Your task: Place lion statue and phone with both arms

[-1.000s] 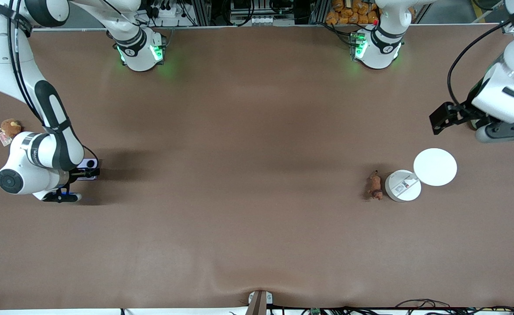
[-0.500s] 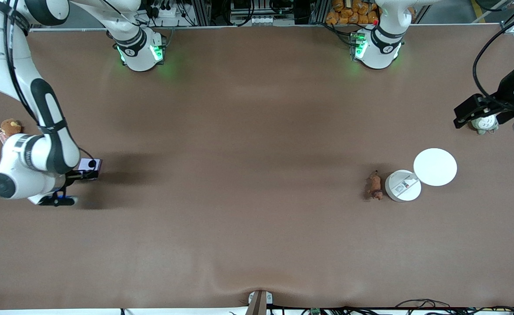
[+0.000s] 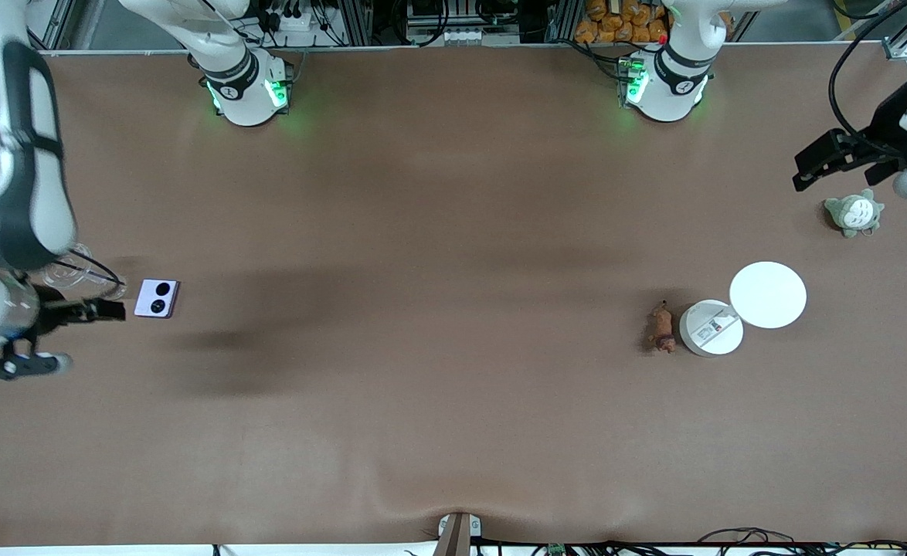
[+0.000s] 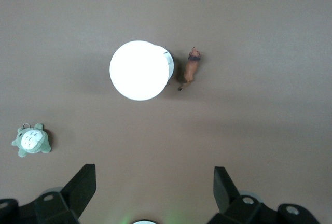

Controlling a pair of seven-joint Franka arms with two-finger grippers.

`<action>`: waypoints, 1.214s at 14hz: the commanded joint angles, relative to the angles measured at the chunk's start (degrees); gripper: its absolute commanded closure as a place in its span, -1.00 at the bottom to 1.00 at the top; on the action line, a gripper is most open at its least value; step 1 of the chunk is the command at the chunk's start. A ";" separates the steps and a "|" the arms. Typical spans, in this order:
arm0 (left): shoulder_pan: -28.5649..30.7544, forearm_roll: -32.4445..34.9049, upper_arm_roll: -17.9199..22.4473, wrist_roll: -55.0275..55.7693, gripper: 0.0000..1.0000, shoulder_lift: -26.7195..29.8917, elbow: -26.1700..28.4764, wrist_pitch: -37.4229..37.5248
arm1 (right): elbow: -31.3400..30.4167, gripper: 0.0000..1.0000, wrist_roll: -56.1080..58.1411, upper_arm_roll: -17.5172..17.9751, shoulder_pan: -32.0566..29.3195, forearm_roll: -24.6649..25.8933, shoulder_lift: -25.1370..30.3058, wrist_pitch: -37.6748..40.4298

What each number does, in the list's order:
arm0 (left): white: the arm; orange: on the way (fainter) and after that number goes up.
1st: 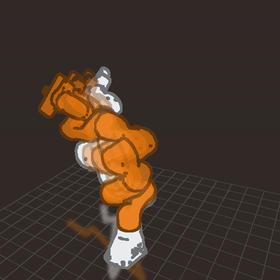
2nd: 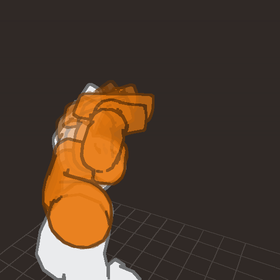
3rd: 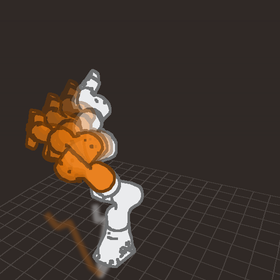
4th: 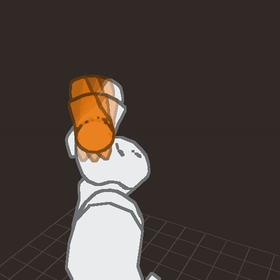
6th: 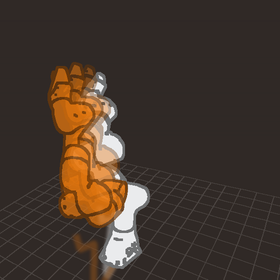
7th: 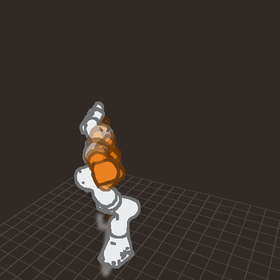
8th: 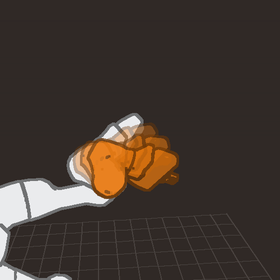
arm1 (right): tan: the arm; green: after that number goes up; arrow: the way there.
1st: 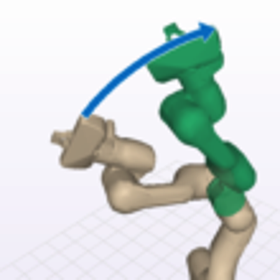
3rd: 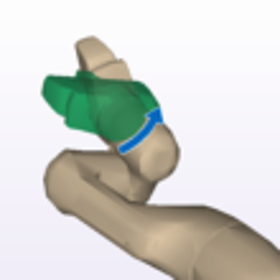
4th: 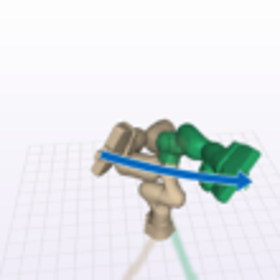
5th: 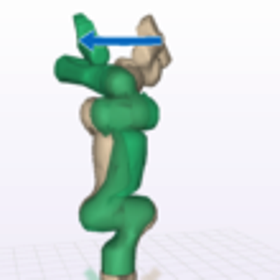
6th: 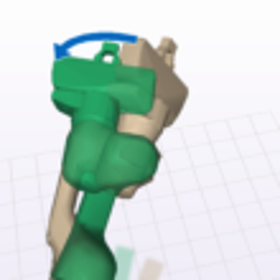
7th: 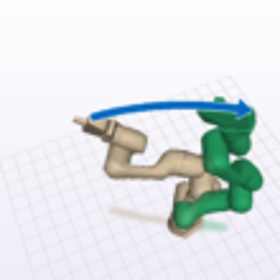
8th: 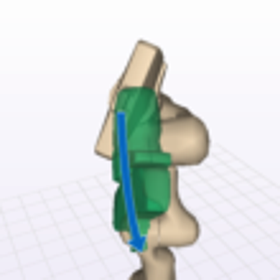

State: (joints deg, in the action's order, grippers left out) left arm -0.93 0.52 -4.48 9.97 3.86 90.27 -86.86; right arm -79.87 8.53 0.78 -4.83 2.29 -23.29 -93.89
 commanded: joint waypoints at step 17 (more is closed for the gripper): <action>0.14 -0.96 1.58 -3.56 -1.00 2.65 3.42 -0.59 | -11.98 -1.00 -11.26 -0.51 5.44 -4.49 27.16 11.09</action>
State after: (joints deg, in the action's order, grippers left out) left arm -1.19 0.48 -3.07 7.82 6.13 93.17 -87.00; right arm -91.17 -2.06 1.17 0.41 -1.52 3.03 -83.21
